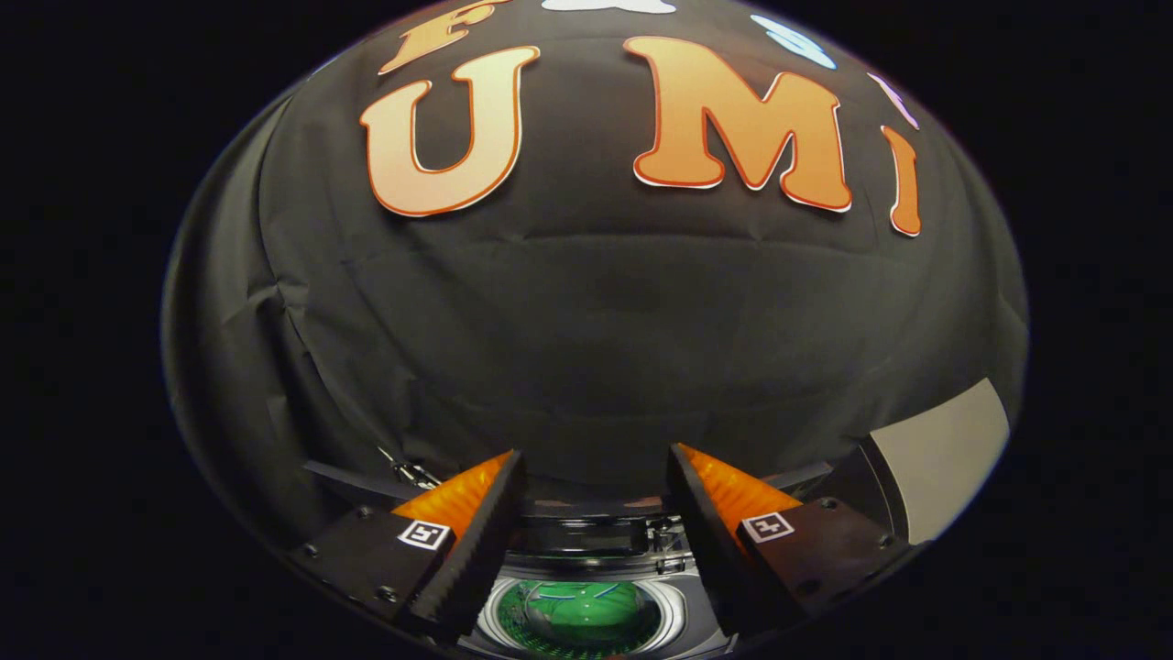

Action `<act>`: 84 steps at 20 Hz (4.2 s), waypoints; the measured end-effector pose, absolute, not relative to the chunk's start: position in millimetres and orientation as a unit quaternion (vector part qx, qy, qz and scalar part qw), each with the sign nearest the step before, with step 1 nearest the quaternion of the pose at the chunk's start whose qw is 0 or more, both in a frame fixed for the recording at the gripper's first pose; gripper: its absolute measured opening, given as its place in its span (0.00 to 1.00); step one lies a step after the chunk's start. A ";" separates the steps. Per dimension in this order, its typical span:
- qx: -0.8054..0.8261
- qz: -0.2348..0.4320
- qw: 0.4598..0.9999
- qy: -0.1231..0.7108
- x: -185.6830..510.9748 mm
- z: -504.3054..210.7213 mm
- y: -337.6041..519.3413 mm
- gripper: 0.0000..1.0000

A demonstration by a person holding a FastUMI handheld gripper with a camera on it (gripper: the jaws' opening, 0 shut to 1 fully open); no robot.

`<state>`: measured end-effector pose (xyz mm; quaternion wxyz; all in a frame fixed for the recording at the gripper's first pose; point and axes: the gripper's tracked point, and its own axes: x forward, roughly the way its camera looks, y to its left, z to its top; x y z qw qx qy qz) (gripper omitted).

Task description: Put the clothes into the washing machine and then close the washing machine lid.

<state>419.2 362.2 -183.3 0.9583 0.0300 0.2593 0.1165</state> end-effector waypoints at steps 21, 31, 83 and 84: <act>0.027 0.125 0.974 0.186 328.0 -194.3 347.4 0.99; 0.036 0.132 0.981 0.140 304.9 -201.9 342.9 0.99; 0.065 0.129 0.989 0.042 142.0 -19.8 88.2 0.98; 0.070 0.126 0.989 0.035 134.6 -11.9 71.6 0.98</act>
